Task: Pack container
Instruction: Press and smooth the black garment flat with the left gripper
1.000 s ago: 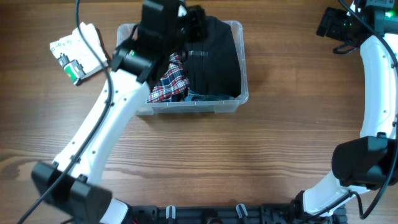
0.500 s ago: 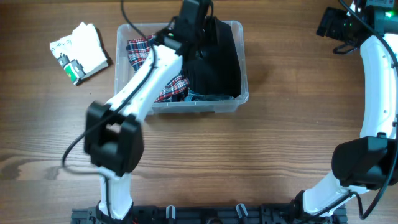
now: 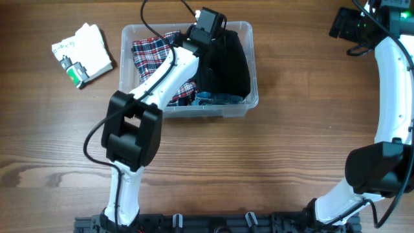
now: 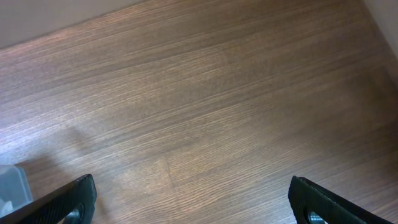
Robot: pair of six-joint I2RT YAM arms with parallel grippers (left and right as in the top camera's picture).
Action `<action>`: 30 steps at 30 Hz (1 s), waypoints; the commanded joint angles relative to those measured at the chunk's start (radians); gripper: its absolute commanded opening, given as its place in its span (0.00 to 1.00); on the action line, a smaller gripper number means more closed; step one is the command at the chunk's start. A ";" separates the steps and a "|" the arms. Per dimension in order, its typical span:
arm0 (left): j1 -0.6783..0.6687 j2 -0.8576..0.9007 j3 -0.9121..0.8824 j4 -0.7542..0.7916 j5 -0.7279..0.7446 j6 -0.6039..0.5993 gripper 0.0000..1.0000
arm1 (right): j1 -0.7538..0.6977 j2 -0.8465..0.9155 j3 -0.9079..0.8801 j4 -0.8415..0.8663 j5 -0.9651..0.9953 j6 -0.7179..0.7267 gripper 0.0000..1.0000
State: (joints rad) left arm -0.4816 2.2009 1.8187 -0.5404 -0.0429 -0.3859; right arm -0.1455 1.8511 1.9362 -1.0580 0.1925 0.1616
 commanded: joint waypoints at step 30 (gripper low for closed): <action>0.002 0.038 -0.018 0.028 -0.135 0.016 0.10 | 0.002 0.008 -0.001 0.003 0.018 -0.004 1.00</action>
State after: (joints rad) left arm -0.4850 2.1956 1.8053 -0.4889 -0.1608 -0.3855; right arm -0.1455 1.8511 1.9362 -1.0576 0.1925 0.1616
